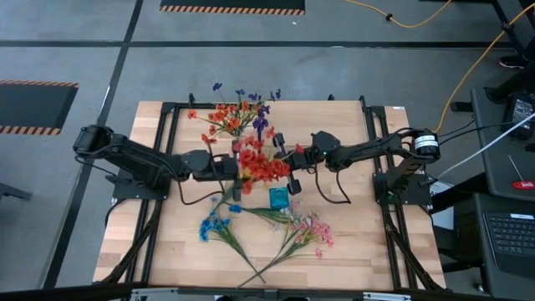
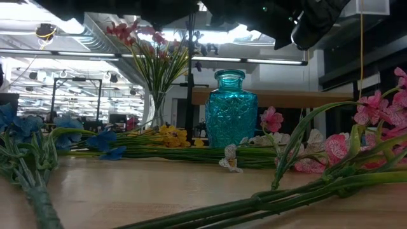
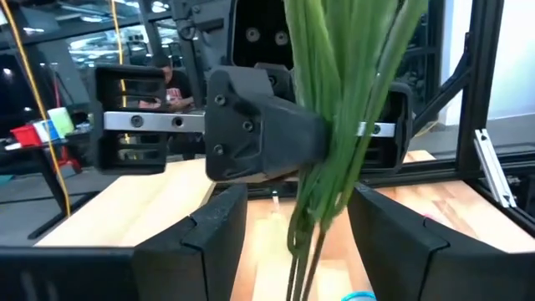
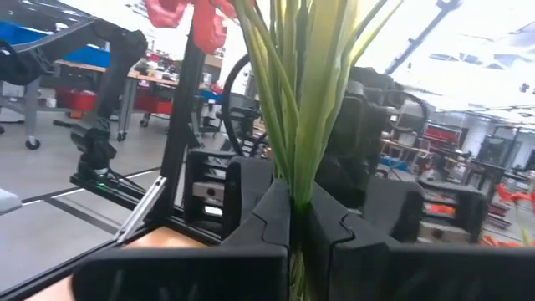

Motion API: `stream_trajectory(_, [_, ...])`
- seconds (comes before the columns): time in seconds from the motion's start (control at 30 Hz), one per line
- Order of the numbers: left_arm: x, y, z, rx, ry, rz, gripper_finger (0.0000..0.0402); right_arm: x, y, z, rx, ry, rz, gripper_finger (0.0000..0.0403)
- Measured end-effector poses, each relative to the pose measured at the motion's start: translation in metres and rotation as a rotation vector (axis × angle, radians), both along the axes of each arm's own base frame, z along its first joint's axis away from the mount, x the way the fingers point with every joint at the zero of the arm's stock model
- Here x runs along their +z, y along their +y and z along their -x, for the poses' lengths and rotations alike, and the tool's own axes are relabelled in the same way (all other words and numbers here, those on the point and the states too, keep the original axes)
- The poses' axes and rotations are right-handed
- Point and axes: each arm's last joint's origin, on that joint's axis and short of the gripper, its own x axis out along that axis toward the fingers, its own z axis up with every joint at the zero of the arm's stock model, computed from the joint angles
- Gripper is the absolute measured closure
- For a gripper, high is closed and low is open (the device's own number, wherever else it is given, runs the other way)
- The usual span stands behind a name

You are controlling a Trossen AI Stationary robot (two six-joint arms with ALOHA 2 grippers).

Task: Pick and place flowers into a vace then onto a shelf
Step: Put the red flowers into the transparent vase

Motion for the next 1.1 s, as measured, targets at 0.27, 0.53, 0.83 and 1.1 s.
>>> stream_trajectory(0.27, [0.0,-0.001,-0.007,-0.005,0.012,-0.004,0.0219,0.0,0.0,0.0,0.003,0.003,0.001,0.0396])
stream_trajectory(0.53, [-0.003,-0.001,-0.007,0.003,0.04,0.018,0.0279,-0.001,0.0,0.0,0.002,0.008,0.0,0.0396])
stream_trajectory(0.83, [-0.003,0.0,-0.007,0.017,0.05,-0.024,0.0387,-0.002,0.0,-0.001,-0.005,0.03,-0.003,0.0369])
stream_trajectory(1.1, [0.007,0.0,0.001,0.035,0.031,-0.008,0.039,-0.001,0.0,0.0,-0.009,0.034,-0.007,0.0314])
